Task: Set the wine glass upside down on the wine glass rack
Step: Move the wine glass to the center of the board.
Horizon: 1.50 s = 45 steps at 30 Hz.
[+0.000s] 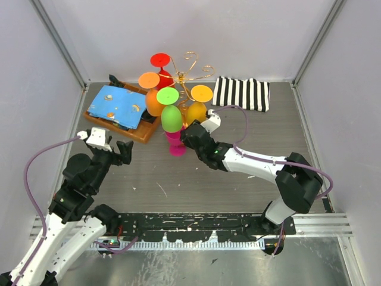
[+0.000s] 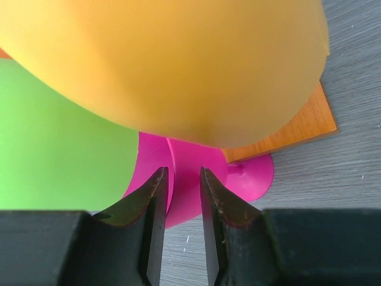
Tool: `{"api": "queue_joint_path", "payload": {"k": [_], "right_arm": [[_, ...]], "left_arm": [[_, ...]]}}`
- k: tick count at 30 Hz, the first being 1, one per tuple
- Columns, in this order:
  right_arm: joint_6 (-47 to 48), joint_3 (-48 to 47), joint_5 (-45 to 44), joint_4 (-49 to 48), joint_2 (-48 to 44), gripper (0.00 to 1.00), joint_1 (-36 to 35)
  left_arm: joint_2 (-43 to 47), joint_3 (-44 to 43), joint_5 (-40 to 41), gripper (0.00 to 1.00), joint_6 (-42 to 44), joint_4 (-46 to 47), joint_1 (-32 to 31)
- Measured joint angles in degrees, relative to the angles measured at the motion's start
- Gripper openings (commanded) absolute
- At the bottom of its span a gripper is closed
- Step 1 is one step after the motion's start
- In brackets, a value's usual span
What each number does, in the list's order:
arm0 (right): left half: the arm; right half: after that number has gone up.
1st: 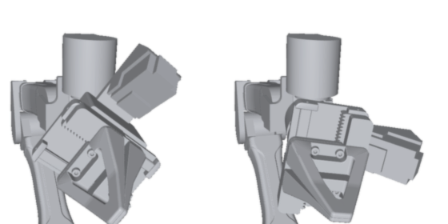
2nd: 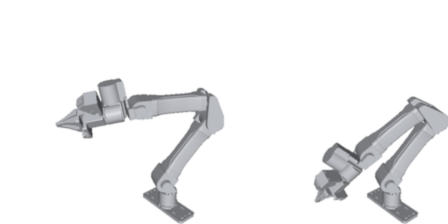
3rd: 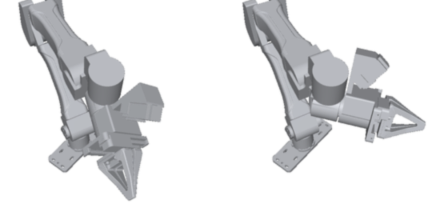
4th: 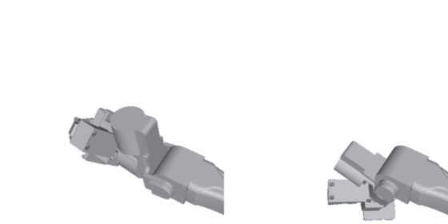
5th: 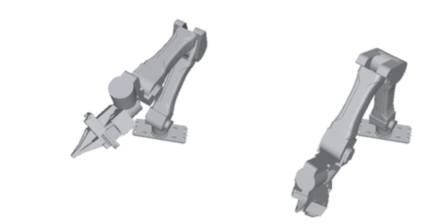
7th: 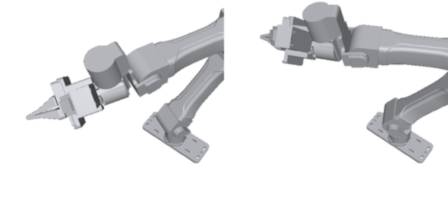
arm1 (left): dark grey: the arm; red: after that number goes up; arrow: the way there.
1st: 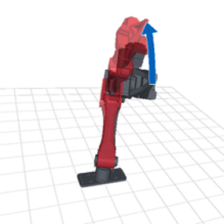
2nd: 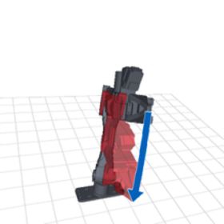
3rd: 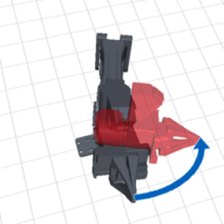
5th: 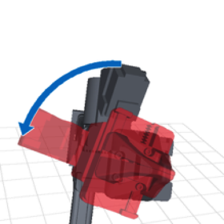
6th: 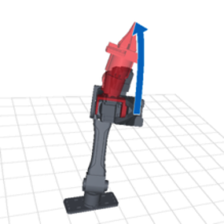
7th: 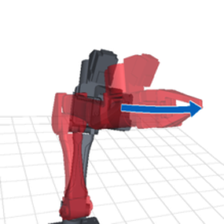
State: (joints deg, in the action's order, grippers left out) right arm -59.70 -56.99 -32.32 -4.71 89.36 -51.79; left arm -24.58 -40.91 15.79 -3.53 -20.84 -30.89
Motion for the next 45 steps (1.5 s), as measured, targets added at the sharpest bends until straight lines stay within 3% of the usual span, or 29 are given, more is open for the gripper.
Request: {"api": "queue_joint_path", "payload": {"k": [11,33,45], "right_arm": [[2.5,-0.2,0.0,-0.4,0.0,0.23,0.2],[4.7,-0.4,0.2,5.1,-2.7,0.23,0.2],[6.8,-0.4,0.7,5.3,-2.8,0.46,0.1]], "left_arm": [[-0.2,0.0,0.8,0.84,0.0,0.0,0.0],[-0.7,0.0,0.8,0.85,-0.2,0.0,0.0],[-0.7,0.0,-1.3,0.88,-5.6,0.0,0.0]]}}
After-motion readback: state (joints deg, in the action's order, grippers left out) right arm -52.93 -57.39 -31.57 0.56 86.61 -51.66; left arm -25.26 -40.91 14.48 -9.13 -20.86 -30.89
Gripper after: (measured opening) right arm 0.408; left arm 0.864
